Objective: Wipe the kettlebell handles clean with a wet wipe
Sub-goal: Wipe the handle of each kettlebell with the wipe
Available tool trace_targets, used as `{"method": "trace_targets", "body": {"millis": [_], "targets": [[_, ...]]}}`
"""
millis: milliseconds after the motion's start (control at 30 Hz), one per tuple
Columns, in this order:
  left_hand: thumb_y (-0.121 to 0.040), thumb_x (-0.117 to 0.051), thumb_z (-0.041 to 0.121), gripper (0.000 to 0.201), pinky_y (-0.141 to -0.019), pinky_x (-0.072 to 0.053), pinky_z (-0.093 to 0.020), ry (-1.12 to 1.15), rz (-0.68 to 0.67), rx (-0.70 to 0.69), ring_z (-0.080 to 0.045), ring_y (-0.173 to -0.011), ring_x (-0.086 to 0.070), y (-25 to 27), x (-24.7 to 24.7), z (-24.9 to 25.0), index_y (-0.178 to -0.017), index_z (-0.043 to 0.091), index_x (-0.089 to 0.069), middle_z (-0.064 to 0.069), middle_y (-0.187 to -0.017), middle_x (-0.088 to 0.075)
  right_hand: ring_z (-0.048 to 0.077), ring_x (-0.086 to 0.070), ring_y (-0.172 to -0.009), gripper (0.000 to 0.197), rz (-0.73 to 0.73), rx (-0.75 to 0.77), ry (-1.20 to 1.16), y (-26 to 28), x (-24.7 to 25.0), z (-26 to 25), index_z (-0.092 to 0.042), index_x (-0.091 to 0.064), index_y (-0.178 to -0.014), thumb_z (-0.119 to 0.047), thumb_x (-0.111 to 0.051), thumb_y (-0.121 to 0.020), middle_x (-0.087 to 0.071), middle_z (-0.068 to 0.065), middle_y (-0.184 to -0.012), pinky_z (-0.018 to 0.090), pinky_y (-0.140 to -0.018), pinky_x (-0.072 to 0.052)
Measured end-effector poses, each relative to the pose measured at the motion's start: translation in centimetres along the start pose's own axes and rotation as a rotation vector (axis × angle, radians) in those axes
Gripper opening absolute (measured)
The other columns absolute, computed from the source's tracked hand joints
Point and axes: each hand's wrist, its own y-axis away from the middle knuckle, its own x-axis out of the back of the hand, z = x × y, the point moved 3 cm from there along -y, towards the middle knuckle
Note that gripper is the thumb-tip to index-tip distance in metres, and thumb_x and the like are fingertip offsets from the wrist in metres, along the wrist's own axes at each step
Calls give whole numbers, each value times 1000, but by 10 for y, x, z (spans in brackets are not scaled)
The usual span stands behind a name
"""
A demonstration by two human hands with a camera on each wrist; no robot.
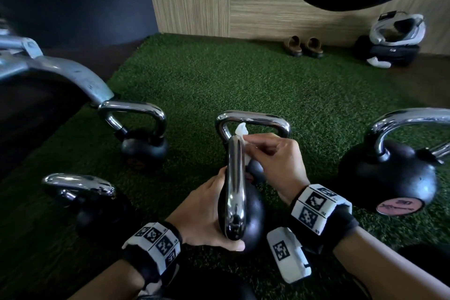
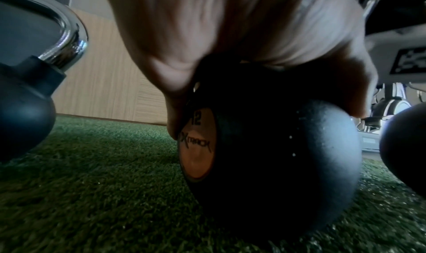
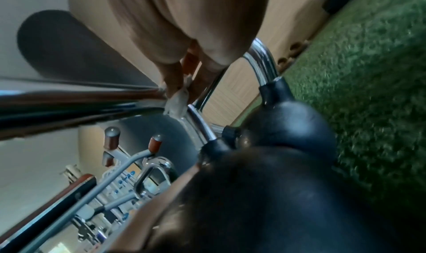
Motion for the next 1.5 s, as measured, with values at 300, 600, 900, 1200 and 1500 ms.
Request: {"method": "trace_targets", "body": {"millis": [300,600,900,1200,1500], "targets": [[-51,-93,67,120,-110,-41,-29,-81,-86,3,12,-119,-36,-13,10,-7,-151,35,-34,35,-127,-37,13,-73,-89,18,-132,70,105,4,9,-19,-25,-83,-94,-12,-84,-81,-77,-5,-95,40,-90,-59],[-54,-95,61,99,-111,-46,-44,74,-172,-39,-12,-128,-57,-25,19,-16,-138,30,-51,9,-136,-59,3,-68,-71,18,-336,66,83,24,11,-61,-18,-84,-93,-16,-87,-76,-77,-1,-88,26,-71,-53],[-54,-103,29,111,-123,-36,-38,221,-208,-33,-7,-145,-42,-31,26,-20,-143,52,-41,11,-154,-47,28,-77,-82,20,-300,-9,-56,56,-4,-46,-12,-82,-80,-8,-94,-64,-80,4,-84,46,-87,-62],[-61,-101,28,57,-95,-53,-30,8,-308,114,-11,-101,-64,-28,31,-12,-106,18,-66,8,-103,-68,5,-70,-65,23,-352,38,144,66,-10,-25,-23,-80,-69,-9,-96,-62,-77,-3,-71,25,-70,-59],[-65,-95,48,69,-109,-41,-20,-53,-307,-122,14,-116,-41,-15,28,9,-119,46,-53,43,-120,-42,-4,-70,-78,40,-525,-35,160,53,5,-23,-31,-77,-91,4,-86,-74,-77,-17,-83,14,-76,-53]]}}
